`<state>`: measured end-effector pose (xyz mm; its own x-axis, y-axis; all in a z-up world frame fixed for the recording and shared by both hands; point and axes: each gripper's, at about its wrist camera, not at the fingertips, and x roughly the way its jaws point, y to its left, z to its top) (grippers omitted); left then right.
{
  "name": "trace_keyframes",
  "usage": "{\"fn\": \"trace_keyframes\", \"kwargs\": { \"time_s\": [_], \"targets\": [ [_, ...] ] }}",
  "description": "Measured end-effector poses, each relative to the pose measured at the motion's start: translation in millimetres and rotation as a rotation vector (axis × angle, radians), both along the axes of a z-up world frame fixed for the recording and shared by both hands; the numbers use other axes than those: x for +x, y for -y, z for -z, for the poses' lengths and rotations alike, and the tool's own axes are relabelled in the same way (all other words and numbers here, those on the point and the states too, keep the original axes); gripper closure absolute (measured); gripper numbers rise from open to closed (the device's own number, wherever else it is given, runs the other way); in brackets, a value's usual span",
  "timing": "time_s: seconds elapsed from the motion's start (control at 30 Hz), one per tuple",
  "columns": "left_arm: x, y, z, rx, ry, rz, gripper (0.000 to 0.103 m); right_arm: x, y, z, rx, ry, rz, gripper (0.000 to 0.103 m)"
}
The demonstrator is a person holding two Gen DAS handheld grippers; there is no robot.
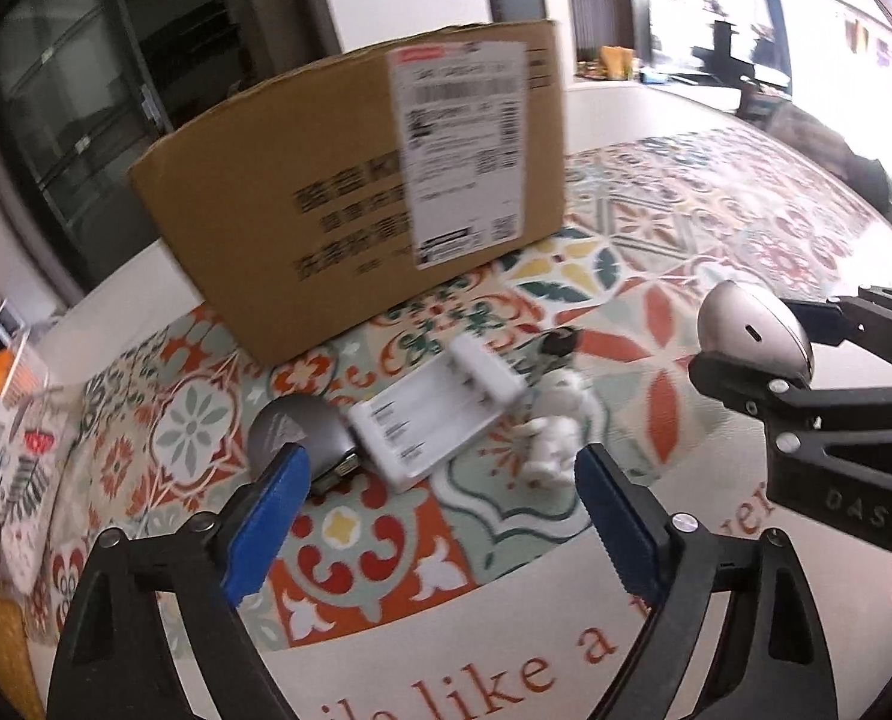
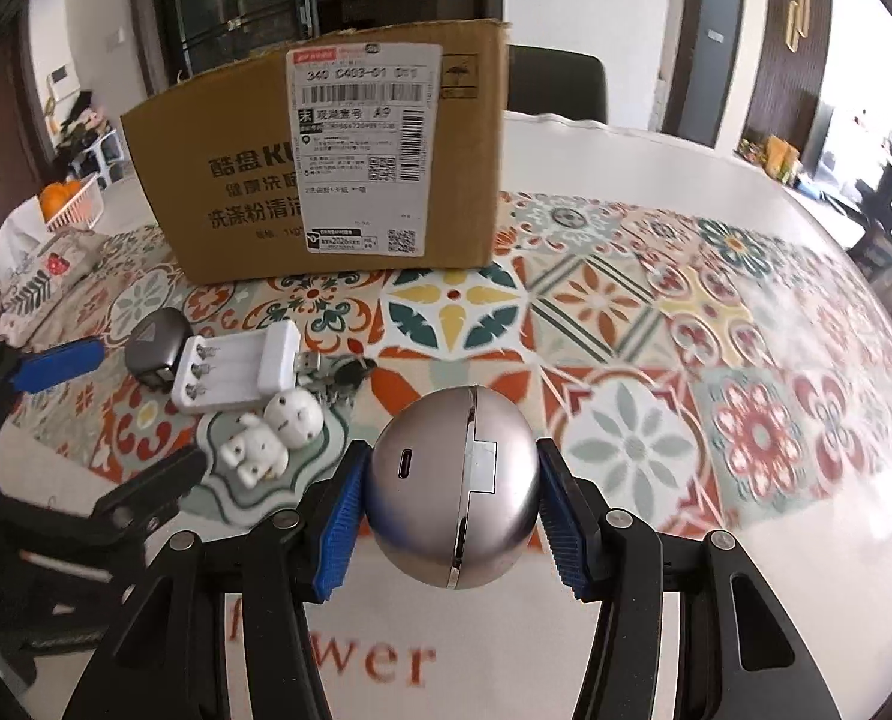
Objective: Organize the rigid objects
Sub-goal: 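Close the right tool on the silver egg speaker while the left tool grasps the white figurine, then carry the silver speaker and white figurine in both tools over the box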
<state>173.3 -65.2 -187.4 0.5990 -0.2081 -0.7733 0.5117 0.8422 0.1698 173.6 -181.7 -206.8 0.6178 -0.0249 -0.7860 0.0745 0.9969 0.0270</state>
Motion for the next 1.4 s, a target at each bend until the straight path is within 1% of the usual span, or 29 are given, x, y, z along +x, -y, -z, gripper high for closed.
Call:
{"fn": "trace_keyframes", "kwargs": {
  "time_s": [0.13, 0.2, 0.23, 0.3, 0.43, 0.5, 0.57, 0.7, 0.77, 1.03, 1.17, 1.4],
  "targets": [
    [-2.4, 17.0, 2.7, 0.002, -0.001, 0.071, 0.027, -15.0, 10.3, -2.1, 0.016, -0.008, 0.058, 0.049],
    [-2.2, 25.3, 5.9, 0.003, -0.003, 0.099, 0.034, -19.5, 16.5, -2.0, 0.028, -0.012, 0.087, 0.049],
    [-1.7, 29.2, 7.6, 0.005, -0.005, 0.11, 0.036, -21.7, 20.2, -1.0, 0.035, -0.016, 0.102, 0.049],
    [-0.3, 36.1, 11.2, 0.006, -0.012, 0.126, 0.045, -24.5, 24.3, 1.2, 0.034, -0.021, 0.119, 0.049],
    [2.5, 46.0, 17.1, 0.014, -0.019, 0.15, 0.054, -28.0, 30.9, 5.9, 0.037, -0.032, 0.137, 0.049],
    [3.6, 50.4, 20.4, 0.024, -0.024, 0.156, 0.062, -29.1, 32.4, 7.3, 0.035, -0.035, 0.142, 0.049],
    [4.4, 52.0, 22.8, 0.023, -0.031, 0.158, 0.065, -29.3, 34.3, 8.1, 0.042, -0.033, 0.147, 0.049],
    [6.9, 56.2, 28.6, 0.033, -0.036, 0.153, 0.068, -27.0, 35.1, 10.3, 0.047, -0.037, 0.145, 0.049],
    [9.7, 57.8, 31.7, 0.024, -0.063, 0.155, 0.074, -26.0, 34.9, 11.1, 0.05, -0.038, 0.142, 0.049],
    [18.5, 62.5, 34.1, -0.012, -0.072, 0.144, 0.074, -21.9, 35.7, 13.4, 0.062, -0.042, 0.141, 0.049],
    [21.1, 62.2, 32.9, -0.04, -0.082, 0.145, 0.076, -20.9, 34.2, 12.7, 0.063, -0.039, 0.138, 0.049],
    [15.0, 49.7, 22.4, -0.086, -0.076, 0.139, 0.077, -22.7, 28.8, 6.3, 0.068, -0.027, 0.129, 0.049]
  ]
}}
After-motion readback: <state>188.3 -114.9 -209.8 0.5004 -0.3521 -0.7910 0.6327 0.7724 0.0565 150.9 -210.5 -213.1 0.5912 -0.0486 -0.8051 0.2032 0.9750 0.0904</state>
